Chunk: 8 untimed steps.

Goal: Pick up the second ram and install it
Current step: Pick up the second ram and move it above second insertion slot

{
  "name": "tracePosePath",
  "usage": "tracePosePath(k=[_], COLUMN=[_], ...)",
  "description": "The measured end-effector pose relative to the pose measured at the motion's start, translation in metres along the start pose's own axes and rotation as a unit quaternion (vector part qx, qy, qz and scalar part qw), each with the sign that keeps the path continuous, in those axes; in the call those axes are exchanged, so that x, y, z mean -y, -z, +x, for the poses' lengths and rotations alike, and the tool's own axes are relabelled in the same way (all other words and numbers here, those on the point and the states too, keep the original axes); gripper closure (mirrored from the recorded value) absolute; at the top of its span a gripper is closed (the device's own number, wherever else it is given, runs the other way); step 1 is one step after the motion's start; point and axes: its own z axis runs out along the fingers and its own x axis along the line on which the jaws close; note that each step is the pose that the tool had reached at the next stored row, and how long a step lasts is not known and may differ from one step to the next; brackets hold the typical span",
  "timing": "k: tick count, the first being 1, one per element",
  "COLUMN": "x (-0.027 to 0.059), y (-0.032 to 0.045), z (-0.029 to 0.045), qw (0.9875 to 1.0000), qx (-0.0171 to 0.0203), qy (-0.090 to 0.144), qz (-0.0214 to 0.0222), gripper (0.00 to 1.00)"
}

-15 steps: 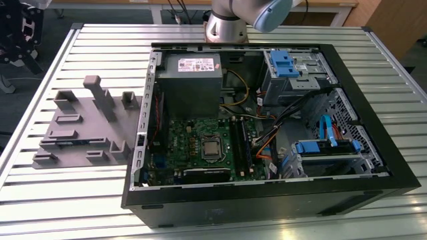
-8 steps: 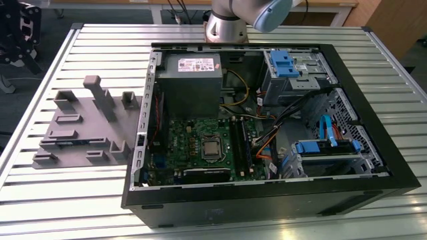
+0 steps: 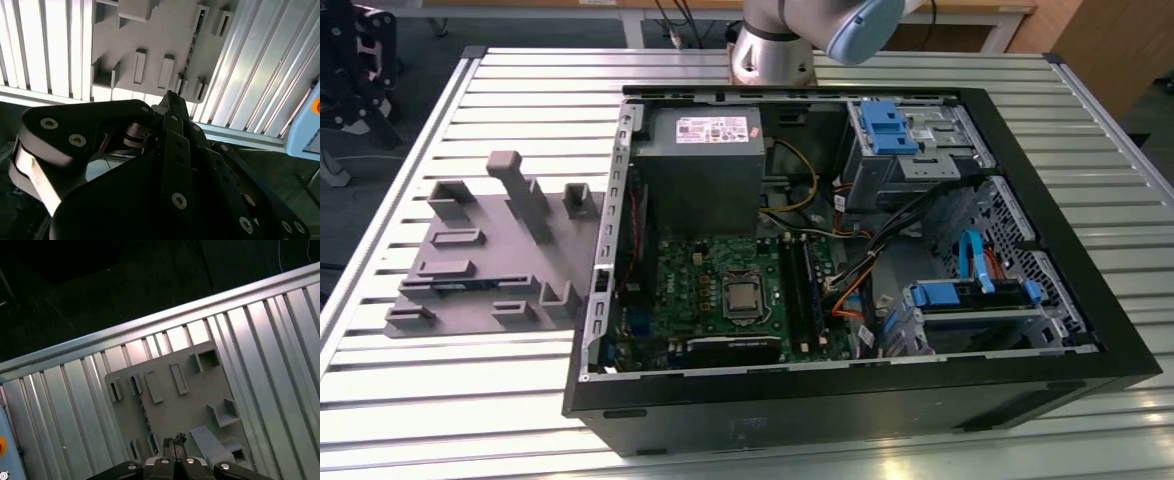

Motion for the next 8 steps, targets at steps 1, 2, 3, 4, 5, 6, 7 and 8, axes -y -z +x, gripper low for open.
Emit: tracePosePath(k=[1,2,3,4,5,6,7,8], x=[0.0000,0.0000,0.0000,0.0000,0.0000,0.0000,0.0000,0.0001], y=[-0.0003,-0.0007,-0.0011,-0.0015,-0.0018,-0.0021,-0.0024,-0.0027], z=[0.0000,0.0000,0.0000,0.0000,0.0000,0.0001,0.0000,0.0001], qw=[1.0000,0.9998,0.9996,0.9993,0.9990,0.9985,0.9980,0.9974], qx=[-0.0004,-0.0006,-0.0010,-0.0013,-0.0016,-0.0019,-0.0022,-0.0025], qy=[0.009,0.018,0.028,0.036,0.045,0.055,0.064,0.072], qz=[-0.0001,-0.0002,-0.0003,-0.0004,-0.0004,-0.0005,-0.0006,-0.0007], gripper=[0.89,0.89,0.89,0.89,0.89,0.89,0.89,0.89])
